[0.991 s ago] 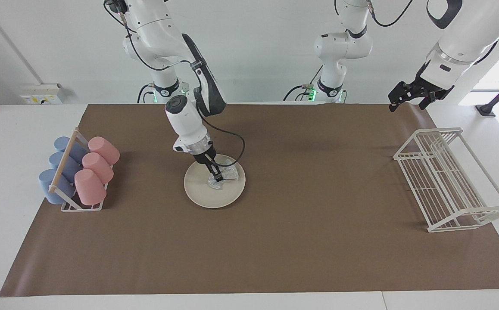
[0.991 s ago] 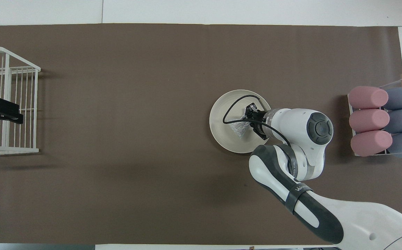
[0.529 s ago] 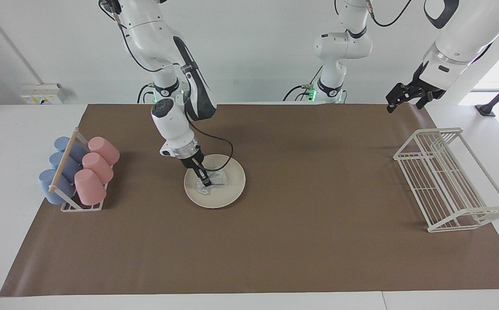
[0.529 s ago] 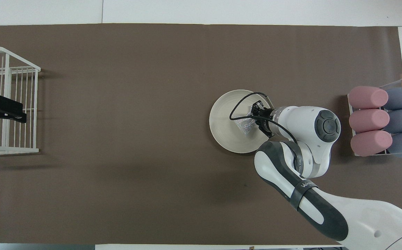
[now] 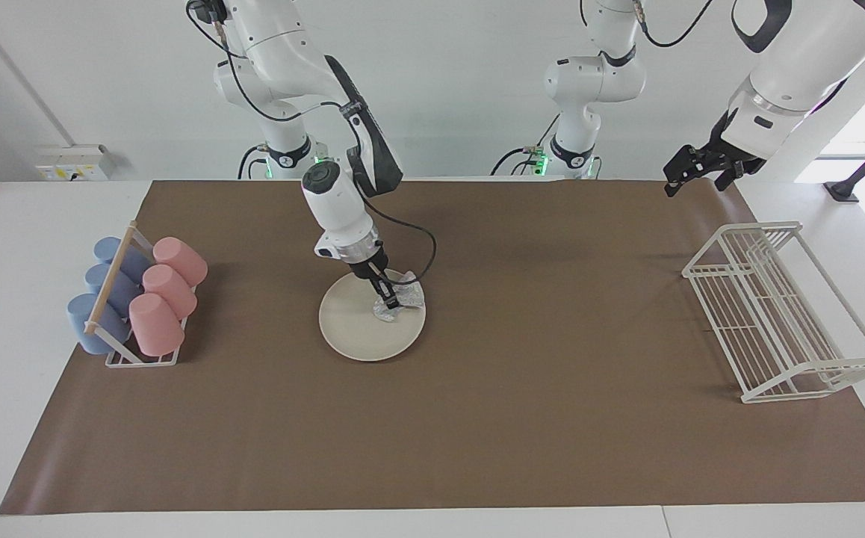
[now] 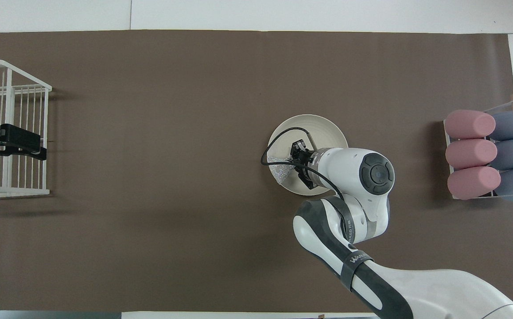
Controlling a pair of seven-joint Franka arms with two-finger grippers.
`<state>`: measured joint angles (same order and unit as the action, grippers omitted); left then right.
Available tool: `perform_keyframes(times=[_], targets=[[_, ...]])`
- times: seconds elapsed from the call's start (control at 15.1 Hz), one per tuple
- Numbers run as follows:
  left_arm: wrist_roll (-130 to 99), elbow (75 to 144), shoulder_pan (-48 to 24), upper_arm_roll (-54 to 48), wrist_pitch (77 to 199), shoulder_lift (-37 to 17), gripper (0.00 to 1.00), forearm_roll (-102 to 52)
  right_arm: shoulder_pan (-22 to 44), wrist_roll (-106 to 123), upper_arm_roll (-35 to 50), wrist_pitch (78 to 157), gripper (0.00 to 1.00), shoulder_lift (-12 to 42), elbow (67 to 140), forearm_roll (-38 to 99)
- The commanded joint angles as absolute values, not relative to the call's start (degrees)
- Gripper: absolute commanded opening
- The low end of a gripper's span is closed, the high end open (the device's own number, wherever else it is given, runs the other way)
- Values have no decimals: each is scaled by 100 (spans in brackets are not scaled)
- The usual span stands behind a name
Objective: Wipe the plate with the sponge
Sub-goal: 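Carry the scraper toward the left gripper while the left gripper reaches out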
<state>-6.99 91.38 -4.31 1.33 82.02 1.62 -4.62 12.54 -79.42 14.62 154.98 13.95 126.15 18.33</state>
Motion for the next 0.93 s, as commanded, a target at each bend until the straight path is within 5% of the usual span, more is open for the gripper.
perform_keyframes(times=[0.0,0.2,0.53,0.86], targets=[[-878,9439,-439,167,8393,378,100,-597,1326,-8619,1459,14428,0,1188,11903,1899],[-1281,9579,-291,220,8437,439,100,-1369,1423,-9585,1450,13214,0,1046,11033,1514],[-1694,10939,-369,211,9376,1088,100,-2738,2292,-12221,1468,11744,0,1502,8960,414],[-1785,12005,-378,176,10213,1267,100,-4663,3145,-13436,1459,11382,0,1538,8675,-200]])
